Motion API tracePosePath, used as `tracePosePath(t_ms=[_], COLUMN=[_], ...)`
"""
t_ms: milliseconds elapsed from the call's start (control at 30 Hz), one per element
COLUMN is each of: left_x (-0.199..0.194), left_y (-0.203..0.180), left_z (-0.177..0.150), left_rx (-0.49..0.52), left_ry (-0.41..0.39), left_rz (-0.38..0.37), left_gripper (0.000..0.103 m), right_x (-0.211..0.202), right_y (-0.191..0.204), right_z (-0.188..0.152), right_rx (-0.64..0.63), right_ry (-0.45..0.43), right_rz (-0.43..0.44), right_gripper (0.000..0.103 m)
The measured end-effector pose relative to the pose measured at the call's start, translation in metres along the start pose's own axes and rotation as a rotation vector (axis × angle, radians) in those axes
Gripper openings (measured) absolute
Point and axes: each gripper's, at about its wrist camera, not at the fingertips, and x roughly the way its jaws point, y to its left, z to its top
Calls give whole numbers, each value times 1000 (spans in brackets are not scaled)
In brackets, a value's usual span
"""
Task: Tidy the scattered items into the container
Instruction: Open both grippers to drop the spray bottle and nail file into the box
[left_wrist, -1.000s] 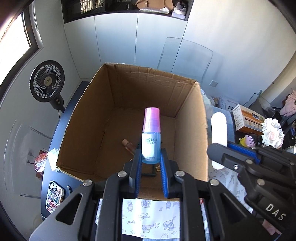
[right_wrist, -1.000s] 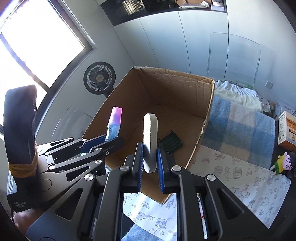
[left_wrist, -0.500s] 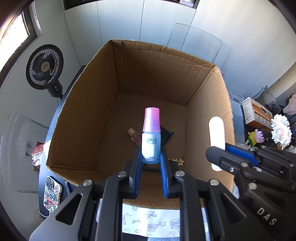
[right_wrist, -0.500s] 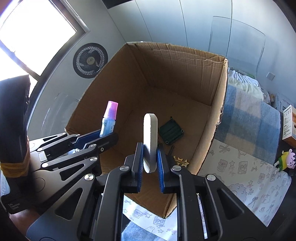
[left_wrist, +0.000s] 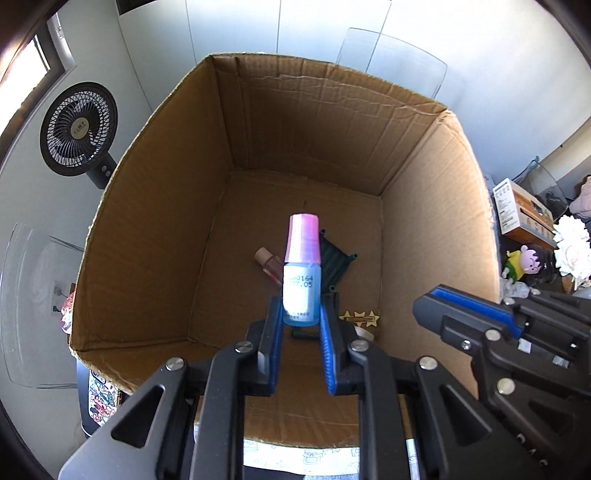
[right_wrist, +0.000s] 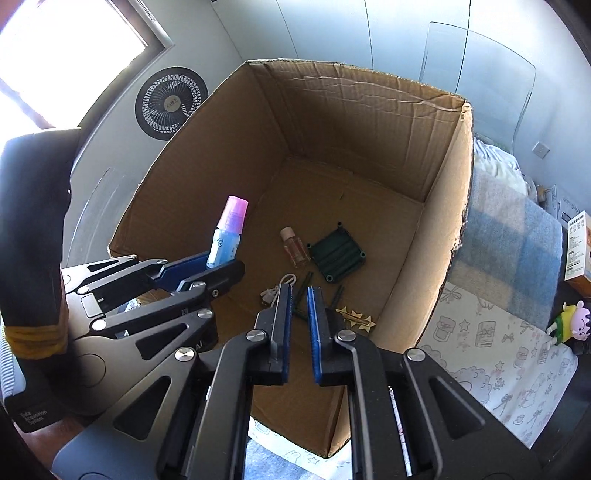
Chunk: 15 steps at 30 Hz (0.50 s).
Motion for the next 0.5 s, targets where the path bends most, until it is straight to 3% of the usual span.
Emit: tracePosePath(t_ms=[133, 167, 200, 267, 500], left_x=[1, 1, 0, -2, -15], left_y=[-1, -1, -2, -4, -8], left_z=[0, 0, 0, -1, -3], left_rx=[5, 6, 10, 22, 42], left_ry=[5, 9, 7, -4, -35], left_rz=[-13, -26, -23, 6, 2], left_gripper=[20, 27, 45, 67, 86], right_x=[-6, -9, -11, -16, -41], right_y=[-4, -5, -7, -10, -18], right_z=[0, -1, -2, -3, -8], right_rx=[21, 28, 34, 40, 48], right_ry=[-25, -31, -37, -47, -109], right_rz=[1, 1, 1, -3, -13], right_gripper=[13, 13, 13, 14, 26])
